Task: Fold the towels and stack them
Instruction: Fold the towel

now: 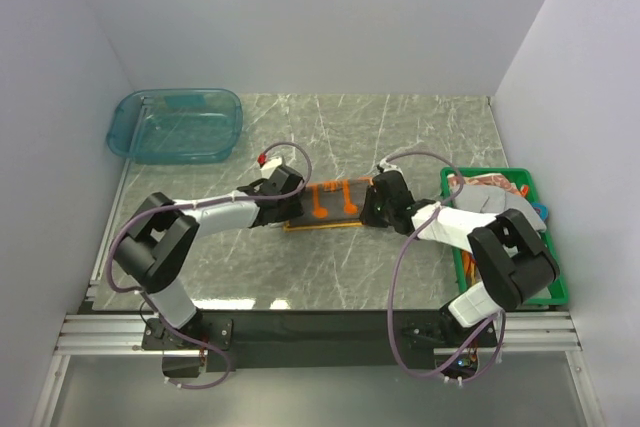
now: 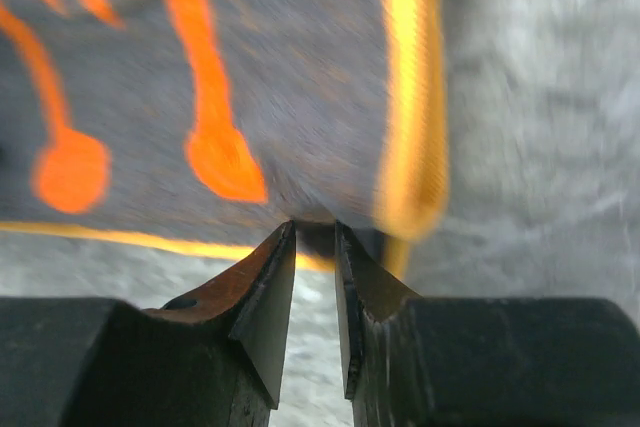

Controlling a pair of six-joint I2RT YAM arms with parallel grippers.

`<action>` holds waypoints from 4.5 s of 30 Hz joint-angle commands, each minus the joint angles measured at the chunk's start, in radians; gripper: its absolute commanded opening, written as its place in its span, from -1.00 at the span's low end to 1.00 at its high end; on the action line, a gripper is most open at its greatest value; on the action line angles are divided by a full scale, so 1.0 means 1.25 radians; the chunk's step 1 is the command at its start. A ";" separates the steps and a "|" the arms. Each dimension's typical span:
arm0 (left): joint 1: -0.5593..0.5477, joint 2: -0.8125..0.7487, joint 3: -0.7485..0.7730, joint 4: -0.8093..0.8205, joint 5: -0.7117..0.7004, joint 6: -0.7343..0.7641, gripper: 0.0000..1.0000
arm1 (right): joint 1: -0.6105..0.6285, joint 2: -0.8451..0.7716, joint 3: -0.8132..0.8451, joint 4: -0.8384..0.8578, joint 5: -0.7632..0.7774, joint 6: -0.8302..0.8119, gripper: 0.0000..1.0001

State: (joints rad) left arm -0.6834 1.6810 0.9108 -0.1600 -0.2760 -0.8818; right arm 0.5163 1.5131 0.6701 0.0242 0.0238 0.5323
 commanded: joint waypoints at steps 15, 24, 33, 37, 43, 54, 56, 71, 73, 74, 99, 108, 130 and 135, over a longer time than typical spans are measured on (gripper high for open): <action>-0.012 -0.221 -0.111 0.005 0.010 -0.071 0.51 | -0.123 -0.166 -0.075 0.091 -0.088 0.088 0.05; -0.018 -0.158 -0.106 0.027 0.024 -0.087 0.39 | -0.155 -0.053 -0.087 0.217 -0.192 0.148 0.09; -0.018 -0.120 -0.113 0.034 0.022 -0.091 0.28 | -0.170 -0.004 -0.104 0.249 -0.174 0.142 -0.06; -0.019 -0.116 -0.119 0.031 0.022 -0.092 0.25 | -0.174 0.015 -0.119 0.269 -0.177 0.144 -0.10; -0.019 -0.116 -0.125 0.029 0.021 -0.096 0.21 | -0.176 0.031 -0.135 0.287 -0.176 0.148 -0.28; -0.024 -0.146 -0.121 0.000 0.010 -0.102 0.14 | -0.176 0.002 -0.131 0.270 -0.174 0.137 -0.82; -0.024 -0.142 -0.122 -0.004 0.007 -0.101 0.05 | -0.177 0.006 -0.132 0.274 -0.175 0.139 -0.82; -0.028 -0.136 -0.059 -0.083 -0.047 -0.074 -0.99 | -0.176 -0.037 -0.100 0.226 -0.174 0.112 -0.83; -0.028 -0.138 -0.038 -0.108 -0.071 -0.062 -0.99 | -0.176 -0.052 -0.089 0.199 -0.168 0.104 -0.83; -0.028 -0.141 -0.033 -0.115 -0.080 -0.058 -0.99 | -0.177 -0.067 -0.084 0.191 -0.165 0.101 -0.83; -0.004 -0.125 -0.100 -0.113 -0.080 -0.048 -0.99 | -0.135 -0.042 -0.153 0.193 -0.184 0.189 -0.84; -0.004 -0.184 -0.127 -0.109 -0.065 -0.075 -0.09 | -0.126 -0.110 -0.148 0.133 -0.143 0.147 -0.15; 0.088 -0.033 -0.022 0.247 0.098 -0.049 -0.07 | -0.107 0.095 -0.051 0.637 -0.252 0.265 0.37; 0.129 0.034 -0.094 0.368 0.134 -0.084 -0.15 | -0.121 0.199 -0.075 0.724 -0.222 0.250 0.38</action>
State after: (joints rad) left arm -0.5476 1.6989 0.8459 0.1482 -0.1612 -0.9623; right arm 0.3725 1.7149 0.5938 0.7689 -0.2771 0.8440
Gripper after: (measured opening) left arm 0.427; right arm 0.689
